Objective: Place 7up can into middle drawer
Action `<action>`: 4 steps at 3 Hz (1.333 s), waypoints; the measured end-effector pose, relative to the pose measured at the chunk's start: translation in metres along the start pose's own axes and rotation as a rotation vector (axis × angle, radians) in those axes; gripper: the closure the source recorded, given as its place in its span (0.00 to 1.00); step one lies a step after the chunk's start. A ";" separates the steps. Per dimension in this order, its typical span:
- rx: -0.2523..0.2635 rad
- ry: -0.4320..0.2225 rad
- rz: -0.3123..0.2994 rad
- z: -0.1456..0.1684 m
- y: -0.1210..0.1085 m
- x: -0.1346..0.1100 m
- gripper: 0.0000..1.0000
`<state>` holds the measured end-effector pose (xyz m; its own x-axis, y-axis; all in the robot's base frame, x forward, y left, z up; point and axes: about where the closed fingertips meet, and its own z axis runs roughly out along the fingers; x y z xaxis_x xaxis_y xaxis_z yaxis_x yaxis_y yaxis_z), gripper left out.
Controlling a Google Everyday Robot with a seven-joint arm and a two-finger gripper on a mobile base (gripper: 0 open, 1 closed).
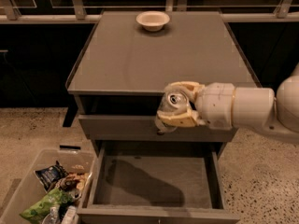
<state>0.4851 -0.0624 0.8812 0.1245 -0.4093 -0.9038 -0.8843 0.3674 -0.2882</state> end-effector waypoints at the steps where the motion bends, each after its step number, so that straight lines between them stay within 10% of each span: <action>1: 0.047 0.086 0.008 -0.027 0.034 0.029 1.00; 4: 0.282 0.255 0.047 -0.026 0.038 0.181 1.00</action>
Offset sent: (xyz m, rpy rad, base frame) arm -0.0478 -0.0804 -0.1333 -0.2530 0.0317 -0.3100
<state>0.4623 -0.1441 0.7150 -0.0605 -0.5686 -0.8204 -0.7234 0.5913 -0.3564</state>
